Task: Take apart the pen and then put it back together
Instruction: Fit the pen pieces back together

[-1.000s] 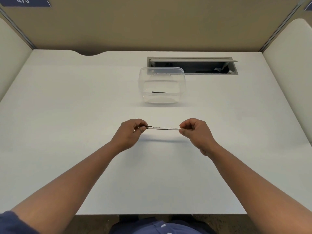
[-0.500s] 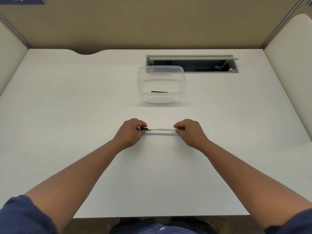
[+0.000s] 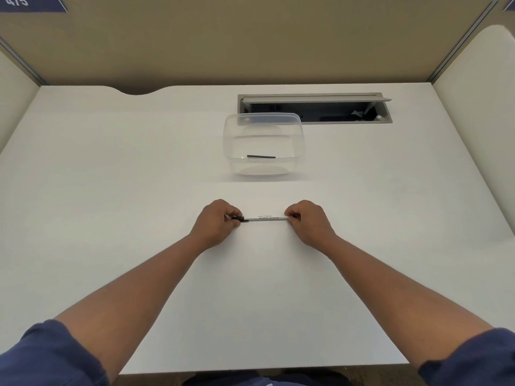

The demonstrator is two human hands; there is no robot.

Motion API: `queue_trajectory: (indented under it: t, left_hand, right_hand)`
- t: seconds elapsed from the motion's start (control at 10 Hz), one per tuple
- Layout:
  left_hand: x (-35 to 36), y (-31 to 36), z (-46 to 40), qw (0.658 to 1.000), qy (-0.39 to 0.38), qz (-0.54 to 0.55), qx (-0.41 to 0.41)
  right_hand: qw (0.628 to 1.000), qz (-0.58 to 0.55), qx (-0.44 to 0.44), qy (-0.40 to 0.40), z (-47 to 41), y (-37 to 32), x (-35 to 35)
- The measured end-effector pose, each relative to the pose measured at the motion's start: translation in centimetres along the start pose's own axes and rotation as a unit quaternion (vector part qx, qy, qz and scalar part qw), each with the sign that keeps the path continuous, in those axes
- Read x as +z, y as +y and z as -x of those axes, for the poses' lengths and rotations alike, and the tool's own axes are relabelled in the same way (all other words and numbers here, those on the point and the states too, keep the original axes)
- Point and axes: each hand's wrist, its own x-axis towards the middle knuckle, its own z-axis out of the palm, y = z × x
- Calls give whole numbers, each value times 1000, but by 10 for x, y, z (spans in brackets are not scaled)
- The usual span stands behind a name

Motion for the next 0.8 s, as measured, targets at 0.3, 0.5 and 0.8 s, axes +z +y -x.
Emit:
queue_trajectory:
  t: [0.3, 0.5, 0.8]
  left_hand:
    - [4, -7, -5, 1000, 17, 23, -10]
    - [6, -10, -4, 1000, 21, 13, 4]
    - [2, -2, 0, 1000, 16, -7, 14]
  right_hand:
    - [1000, -8, -3, -6, -2, 6, 0]
    - [1000, -3, -15, -4, -1, 9, 2]
    - [997, 27, -54, 53, 10, 2, -1]
